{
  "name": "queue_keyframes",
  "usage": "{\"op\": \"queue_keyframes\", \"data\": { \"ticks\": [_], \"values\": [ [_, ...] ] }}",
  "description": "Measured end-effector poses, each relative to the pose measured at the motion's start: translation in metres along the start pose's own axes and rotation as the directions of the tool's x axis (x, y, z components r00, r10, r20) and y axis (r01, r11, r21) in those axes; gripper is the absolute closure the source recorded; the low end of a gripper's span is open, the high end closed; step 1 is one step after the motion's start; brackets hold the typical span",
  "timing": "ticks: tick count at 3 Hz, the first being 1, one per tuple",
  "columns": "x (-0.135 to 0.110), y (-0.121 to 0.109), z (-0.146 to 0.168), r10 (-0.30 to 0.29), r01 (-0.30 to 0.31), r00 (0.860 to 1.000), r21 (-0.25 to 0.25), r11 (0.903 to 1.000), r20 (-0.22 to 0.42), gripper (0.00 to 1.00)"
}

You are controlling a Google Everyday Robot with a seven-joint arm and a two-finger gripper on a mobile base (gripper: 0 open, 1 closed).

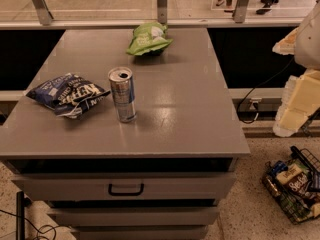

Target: Pick green rice chip bag

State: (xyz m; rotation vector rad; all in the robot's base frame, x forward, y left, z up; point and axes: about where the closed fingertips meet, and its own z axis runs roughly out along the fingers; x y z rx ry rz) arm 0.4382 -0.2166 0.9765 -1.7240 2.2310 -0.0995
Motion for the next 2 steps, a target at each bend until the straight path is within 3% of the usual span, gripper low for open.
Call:
{"op": "queue_keyframes", "data": {
  "ticks": [2],
  "values": [
    [-0.0022, -0.0063, 0.0009, 0.007, -0.007, 1.0, 0.029, 0.9995, 0.02, 0.0]
  ]
}}
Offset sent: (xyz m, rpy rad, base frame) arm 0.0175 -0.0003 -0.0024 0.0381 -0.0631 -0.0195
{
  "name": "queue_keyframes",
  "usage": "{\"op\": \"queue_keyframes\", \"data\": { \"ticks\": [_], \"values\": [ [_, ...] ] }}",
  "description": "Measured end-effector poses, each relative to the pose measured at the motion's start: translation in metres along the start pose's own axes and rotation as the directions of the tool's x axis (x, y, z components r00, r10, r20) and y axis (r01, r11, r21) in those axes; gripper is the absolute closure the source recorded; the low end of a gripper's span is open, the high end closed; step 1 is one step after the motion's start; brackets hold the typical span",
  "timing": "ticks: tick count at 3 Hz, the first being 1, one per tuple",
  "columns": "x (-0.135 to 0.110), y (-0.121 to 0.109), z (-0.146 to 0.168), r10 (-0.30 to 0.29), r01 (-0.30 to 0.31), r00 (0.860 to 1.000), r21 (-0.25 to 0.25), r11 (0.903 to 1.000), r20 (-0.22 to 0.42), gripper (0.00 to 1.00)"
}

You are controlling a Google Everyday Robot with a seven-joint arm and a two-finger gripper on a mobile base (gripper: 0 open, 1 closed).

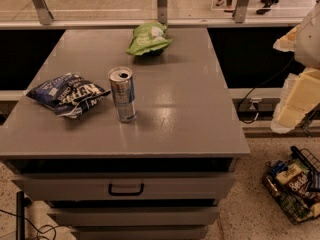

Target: Pick green rice chip bag

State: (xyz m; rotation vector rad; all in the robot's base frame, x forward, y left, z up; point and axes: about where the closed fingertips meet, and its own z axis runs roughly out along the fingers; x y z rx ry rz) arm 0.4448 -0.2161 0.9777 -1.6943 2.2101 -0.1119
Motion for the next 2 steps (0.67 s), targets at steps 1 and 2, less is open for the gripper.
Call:
{"op": "queue_keyframes", "data": {
  "ticks": [1, 2],
  "values": [
    [-0.0026, -0.0093, 0.0005, 0.012, -0.015, 0.999, 0.052, 0.9985, 0.046, 0.0],
    [-0.0049, -0.019, 0.0026, 0.067, -0.08, 0.987, 0.09, 0.9927, 0.145, 0.0]
  ]
}}
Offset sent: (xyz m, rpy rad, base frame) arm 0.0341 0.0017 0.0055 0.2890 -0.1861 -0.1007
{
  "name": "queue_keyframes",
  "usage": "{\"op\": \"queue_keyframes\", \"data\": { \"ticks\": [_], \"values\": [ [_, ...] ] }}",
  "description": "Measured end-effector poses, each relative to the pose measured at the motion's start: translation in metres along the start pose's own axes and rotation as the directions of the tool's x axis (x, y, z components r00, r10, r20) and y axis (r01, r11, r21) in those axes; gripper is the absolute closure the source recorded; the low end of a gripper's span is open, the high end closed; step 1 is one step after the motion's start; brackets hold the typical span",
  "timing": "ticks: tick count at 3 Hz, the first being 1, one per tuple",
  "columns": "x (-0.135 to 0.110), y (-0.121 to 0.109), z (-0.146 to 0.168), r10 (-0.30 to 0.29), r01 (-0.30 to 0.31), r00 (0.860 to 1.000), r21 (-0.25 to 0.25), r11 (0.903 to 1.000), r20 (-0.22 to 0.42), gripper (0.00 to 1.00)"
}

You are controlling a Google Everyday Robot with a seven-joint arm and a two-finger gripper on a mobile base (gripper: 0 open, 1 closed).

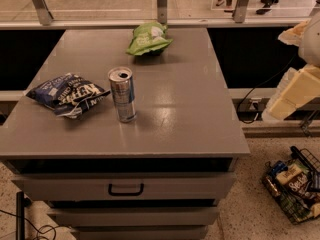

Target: Pick green rice chip bag

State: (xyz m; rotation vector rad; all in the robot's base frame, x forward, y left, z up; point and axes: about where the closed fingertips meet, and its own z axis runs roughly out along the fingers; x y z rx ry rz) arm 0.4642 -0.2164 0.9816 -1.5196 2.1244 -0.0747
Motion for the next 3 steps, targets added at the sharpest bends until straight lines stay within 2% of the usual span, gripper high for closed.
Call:
{"op": "queue_keyframes", "data": {
  "ticks": [1, 2, 3],
  "values": [
    [-0.002, -0.006, 0.006, 0.111, -0.114, 0.987, 0.018, 0.9933, 0.113, 0.0],
    [-0.015, -0.012, 0.009, 0.173, -0.186, 0.956, 0.034, 0.982, 0.238, 0.0],
    [-0.015, -0.012, 0.009, 0.173, -0.186, 0.956, 0.034, 0.982, 0.238, 0.0]
  ]
}}
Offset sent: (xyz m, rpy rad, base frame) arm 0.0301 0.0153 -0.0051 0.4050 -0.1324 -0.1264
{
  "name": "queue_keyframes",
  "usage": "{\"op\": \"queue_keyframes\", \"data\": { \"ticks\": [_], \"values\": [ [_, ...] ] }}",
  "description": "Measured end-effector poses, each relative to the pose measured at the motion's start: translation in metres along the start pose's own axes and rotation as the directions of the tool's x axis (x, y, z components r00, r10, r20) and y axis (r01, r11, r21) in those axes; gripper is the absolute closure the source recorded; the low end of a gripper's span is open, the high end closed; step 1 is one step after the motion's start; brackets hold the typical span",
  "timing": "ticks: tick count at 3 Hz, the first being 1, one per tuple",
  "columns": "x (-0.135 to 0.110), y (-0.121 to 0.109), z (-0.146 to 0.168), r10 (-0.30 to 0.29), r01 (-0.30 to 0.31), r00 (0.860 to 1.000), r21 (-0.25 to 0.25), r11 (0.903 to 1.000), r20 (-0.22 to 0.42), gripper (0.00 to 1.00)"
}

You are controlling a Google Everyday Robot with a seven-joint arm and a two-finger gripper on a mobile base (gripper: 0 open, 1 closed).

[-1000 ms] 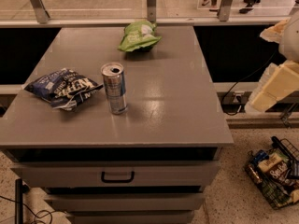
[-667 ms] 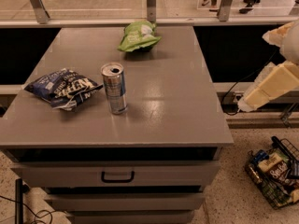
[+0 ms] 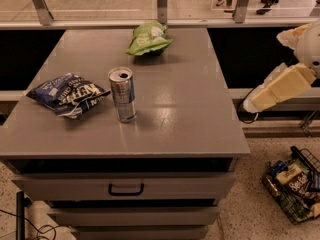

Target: Pick green rice chip bag

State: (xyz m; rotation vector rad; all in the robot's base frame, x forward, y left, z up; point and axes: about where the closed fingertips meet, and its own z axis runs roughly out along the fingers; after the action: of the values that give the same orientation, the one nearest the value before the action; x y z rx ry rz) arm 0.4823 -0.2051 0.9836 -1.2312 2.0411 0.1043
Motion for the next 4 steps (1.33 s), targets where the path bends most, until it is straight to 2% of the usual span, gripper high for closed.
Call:
{"op": "queue_keyframes", "data": {
  "ticks": [1, 2, 3, 4],
  "values": [
    [0.001, -0.009, 0.003, 0.037, -0.037, 0.999, 0.062, 0.9974, 0.004, 0.0],
    [0.004, -0.031, 0.017, 0.06, -0.066, 0.997, 0.166, 0.9839, 0.045, 0.0],
    [0.005, -0.059, 0.035, 0.082, -0.113, 0.988, 0.249, 0.9618, 0.132, 0.0],
    [-0.003, -0.09, 0.054, 0.107, -0.182, 0.96, 0.286, 0.9407, 0.26, 0.0]
  ]
}}
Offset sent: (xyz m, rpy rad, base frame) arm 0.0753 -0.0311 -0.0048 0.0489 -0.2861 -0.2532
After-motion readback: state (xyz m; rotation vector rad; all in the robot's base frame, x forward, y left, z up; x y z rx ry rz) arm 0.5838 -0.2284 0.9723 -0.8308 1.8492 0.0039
